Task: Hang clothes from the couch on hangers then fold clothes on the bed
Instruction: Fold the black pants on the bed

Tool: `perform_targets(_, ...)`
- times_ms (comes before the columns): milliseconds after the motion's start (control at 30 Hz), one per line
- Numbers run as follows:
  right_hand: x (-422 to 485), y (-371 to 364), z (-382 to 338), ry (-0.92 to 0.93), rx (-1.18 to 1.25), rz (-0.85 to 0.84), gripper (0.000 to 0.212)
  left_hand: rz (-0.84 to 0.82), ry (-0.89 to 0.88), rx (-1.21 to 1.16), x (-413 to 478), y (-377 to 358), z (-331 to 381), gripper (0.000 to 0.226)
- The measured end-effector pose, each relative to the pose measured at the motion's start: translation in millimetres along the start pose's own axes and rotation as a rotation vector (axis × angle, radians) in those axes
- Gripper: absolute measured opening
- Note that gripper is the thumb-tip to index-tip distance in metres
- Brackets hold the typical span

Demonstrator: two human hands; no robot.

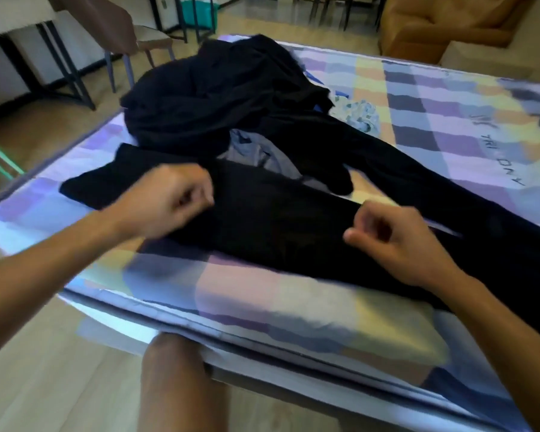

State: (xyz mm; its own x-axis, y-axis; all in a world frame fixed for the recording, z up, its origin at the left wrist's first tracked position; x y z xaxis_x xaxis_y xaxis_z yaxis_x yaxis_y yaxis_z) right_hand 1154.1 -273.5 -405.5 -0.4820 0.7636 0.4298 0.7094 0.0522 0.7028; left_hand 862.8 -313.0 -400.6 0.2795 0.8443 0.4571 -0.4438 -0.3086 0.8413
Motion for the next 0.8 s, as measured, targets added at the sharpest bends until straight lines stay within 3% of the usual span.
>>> perform_targets(67, -39, -19, -2, -0.011, -0.042, -0.244, 0.027, -0.184, -0.122, -0.057, -19, -41, 54, 0.010)
perform_targets(133, -73, -25, 16, -0.045, -0.223, -0.330, 0.022, -0.224, -0.156, -0.042, -25, -71, 74, 0.009)
perform_targets(233, -94, -9, 34, -0.073, -0.368, -0.181, 0.014, -0.176, -0.177, 0.061, -15, -94, 76, 0.030)
perform_targets(300, -97, 3, 39, -0.043, -0.466, -0.072, 0.027, -0.169, -0.186, 0.114, -6, -100, 75, 0.037)
perform_targets(400, -98, 13, 50, -0.010, -0.579, 0.009, 0.038, -0.147, -0.184, 0.148, 3, -102, 73, 0.019)
perform_targets(467, -96, 18, 58, -0.019, -0.624, 0.047, 0.034, -0.142, -0.136, 0.114, 8, -101, 68, 0.005)
perform_targets(500, -94, 20, 60, -0.025, -0.635, 0.067, 0.028, -0.154, -0.091, 0.073, 12, -101, 64, 0.010)
perform_targets(600, -88, 32, 61, -0.042, -0.601, 0.091, 0.009, -0.182, 0.025, -0.057, 26, -90, 53, 0.029)
perform_targets(667, -86, 41, 54, -0.028, -0.452, 0.058, 0.007, -0.200, 0.070, -0.101, 36, -77, 52, 0.035)
perform_targets(800, -96, 36, 46, -0.101, -0.084, -0.214, 0.018, -0.264, 0.049, -0.024, 34, -78, 53, 0.030)
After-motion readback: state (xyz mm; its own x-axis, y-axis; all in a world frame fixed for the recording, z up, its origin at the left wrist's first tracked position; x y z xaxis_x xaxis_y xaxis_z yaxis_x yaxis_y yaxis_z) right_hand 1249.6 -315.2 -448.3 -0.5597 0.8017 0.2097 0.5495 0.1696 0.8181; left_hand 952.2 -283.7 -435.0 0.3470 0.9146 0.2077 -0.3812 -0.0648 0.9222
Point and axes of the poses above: each hand's wrist, its own x-axis towards the middle knuckle, its own y-axis out of the back of the hand, z = x × y, the point moved 10 cm from there along x, towards the middle knuckle, and after that the axes turned 8 degrees about z, right-handed, at the moved point
